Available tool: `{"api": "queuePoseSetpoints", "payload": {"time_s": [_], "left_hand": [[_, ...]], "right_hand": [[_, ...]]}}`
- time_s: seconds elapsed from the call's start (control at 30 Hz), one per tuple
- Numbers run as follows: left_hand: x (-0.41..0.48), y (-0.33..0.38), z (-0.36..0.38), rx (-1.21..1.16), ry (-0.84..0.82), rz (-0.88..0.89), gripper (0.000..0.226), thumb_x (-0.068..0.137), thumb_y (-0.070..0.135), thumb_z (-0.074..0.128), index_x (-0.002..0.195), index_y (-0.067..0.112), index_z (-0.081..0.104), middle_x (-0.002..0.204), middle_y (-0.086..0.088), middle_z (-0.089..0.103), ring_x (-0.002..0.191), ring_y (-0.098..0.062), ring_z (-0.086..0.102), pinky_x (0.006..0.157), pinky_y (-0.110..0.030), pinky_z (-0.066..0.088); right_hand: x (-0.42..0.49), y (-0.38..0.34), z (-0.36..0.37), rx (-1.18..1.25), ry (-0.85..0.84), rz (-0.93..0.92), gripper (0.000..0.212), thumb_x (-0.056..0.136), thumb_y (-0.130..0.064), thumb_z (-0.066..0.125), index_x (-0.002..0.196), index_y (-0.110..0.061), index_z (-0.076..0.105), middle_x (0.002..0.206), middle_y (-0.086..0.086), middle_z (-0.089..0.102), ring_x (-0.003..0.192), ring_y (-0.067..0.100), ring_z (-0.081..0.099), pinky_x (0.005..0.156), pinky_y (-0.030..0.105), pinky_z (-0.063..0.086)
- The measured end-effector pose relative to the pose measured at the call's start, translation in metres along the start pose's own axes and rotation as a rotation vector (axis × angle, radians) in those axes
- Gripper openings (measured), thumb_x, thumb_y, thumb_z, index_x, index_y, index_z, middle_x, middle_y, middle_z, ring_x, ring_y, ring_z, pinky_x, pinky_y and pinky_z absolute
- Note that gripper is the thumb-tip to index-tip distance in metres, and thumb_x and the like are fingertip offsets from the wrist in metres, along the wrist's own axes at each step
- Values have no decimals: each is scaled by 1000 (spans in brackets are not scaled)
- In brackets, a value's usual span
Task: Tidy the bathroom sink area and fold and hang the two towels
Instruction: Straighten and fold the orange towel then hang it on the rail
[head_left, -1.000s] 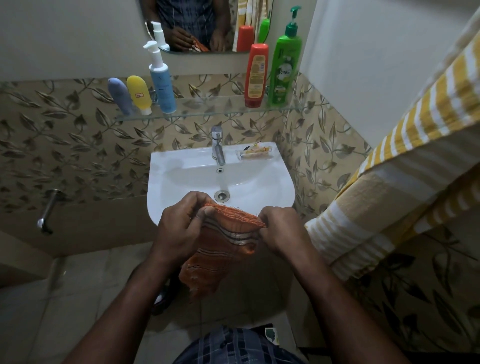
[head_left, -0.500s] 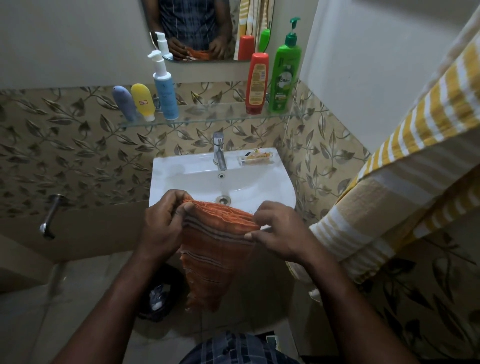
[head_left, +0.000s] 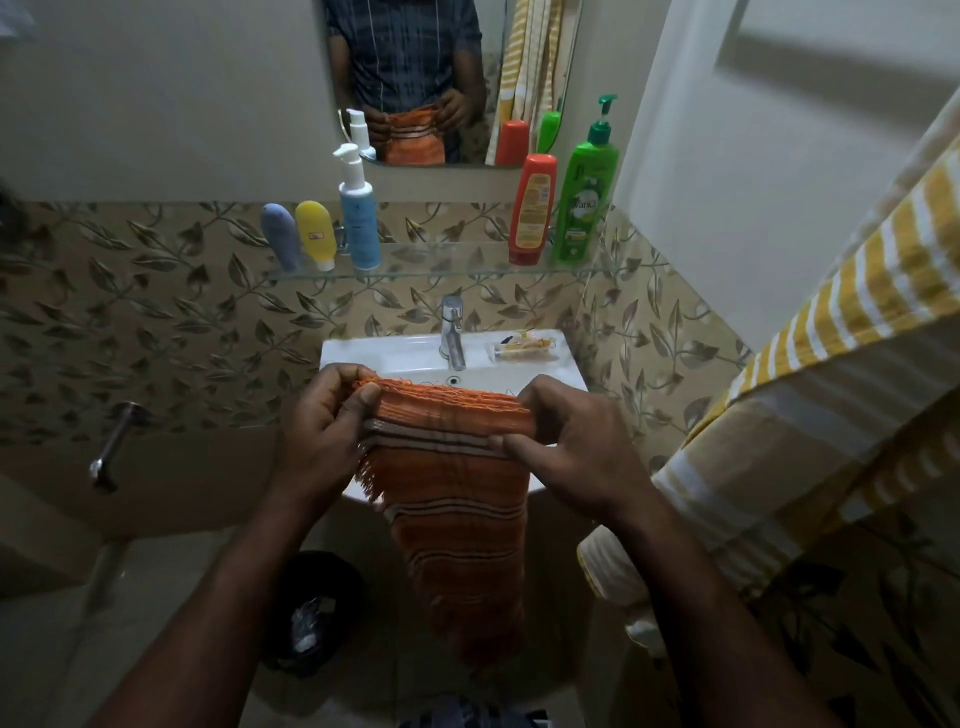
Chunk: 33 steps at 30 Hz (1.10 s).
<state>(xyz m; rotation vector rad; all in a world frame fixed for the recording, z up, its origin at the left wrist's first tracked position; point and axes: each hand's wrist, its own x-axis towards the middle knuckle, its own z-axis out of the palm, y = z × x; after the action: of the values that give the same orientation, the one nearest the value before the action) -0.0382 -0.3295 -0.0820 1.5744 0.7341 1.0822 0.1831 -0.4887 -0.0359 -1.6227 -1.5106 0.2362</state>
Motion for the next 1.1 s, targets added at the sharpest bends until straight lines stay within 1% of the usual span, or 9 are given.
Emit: {"api": "queuePoseSetpoints", "payload": {"time_s": [0.17, 0.23, 0.47, 0.57, 0.67, 0.83, 0.9, 1.0, 1.1], "left_hand": [[6, -5, 3, -266, -222, -171, 79, 60, 71, 91, 124, 27, 73, 119, -8, 78, 112, -29, 74, 86, -36, 65], [-1, -17, 15, -253, -263, -253, 74, 46, 62, 102, 109, 29, 81, 114, -6, 81, 114, -36, 74, 84, -36, 64], [11, -2, 24, -88, -264, -68, 46, 82, 69, 78, 117, 40, 79, 115, 10, 80, 102, -8, 77, 84, -32, 65], [19, 4, 29, -104, -272, 48, 24, 95, 51, 70, 117, 47, 78, 117, 19, 79, 105, -1, 74, 88, -24, 61], [26, 11, 42, -327, -287, -95, 35, 89, 41, 79, 123, 30, 78, 124, -2, 78, 116, -24, 73, 101, -45, 59], [24, 20, 46, -249, -183, -268, 59, 73, 75, 74, 95, 21, 84, 104, -14, 80, 97, -34, 72, 90, -62, 60], [25, 14, 38, -360, -230, -341, 85, 78, 90, 61, 114, 16, 80, 120, -26, 74, 110, -42, 71, 103, -66, 54], [16, -3, 24, -575, -422, -408, 90, 84, 85, 59, 139, 14, 68, 139, -25, 67, 130, -41, 65, 106, -54, 56], [-3, -26, 21, -255, -466, -331, 67, 70, 65, 90, 120, 22, 79, 123, -13, 78, 116, -33, 75, 96, -40, 63]], "right_hand": [[14, -15, -11, 159, 131, -34, 23, 83, -24, 83, 85, -15, 62, 81, 3, 68, 74, 28, 68, 60, 51, 59], [20, -17, -19, 165, 130, -38, 23, 83, -21, 84, 86, -14, 62, 83, 6, 69, 76, 30, 69, 61, 53, 59], [29, -13, -38, 312, 256, -40, 27, 81, -27, 87, 89, -29, 61, 82, 2, 69, 73, 27, 70, 62, 48, 62], [32, -1, -35, 646, 331, -38, 41, 84, -31, 90, 114, -29, 61, 99, 5, 72, 92, 26, 73, 79, 39, 62], [22, 17, -17, 849, 138, 129, 54, 91, -24, 80, 140, -16, 57, 129, 16, 71, 122, 35, 69, 96, 47, 60], [8, 21, 6, 765, 153, 351, 14, 93, -33, 76, 101, -26, 85, 105, 6, 82, 100, 26, 79, 80, 33, 65], [11, 15, 8, 784, 166, 370, 17, 93, -33, 71, 98, -25, 85, 102, 6, 83, 94, 22, 80, 75, 27, 63], [17, 8, 12, 813, 182, 454, 18, 98, -25, 68, 99, -14, 82, 102, 11, 82, 95, 28, 80, 76, 33, 65], [24, 3, 12, 826, 196, 561, 20, 102, -17, 66, 103, -1, 77, 102, 20, 79, 95, 39, 76, 84, 47, 65]]}}
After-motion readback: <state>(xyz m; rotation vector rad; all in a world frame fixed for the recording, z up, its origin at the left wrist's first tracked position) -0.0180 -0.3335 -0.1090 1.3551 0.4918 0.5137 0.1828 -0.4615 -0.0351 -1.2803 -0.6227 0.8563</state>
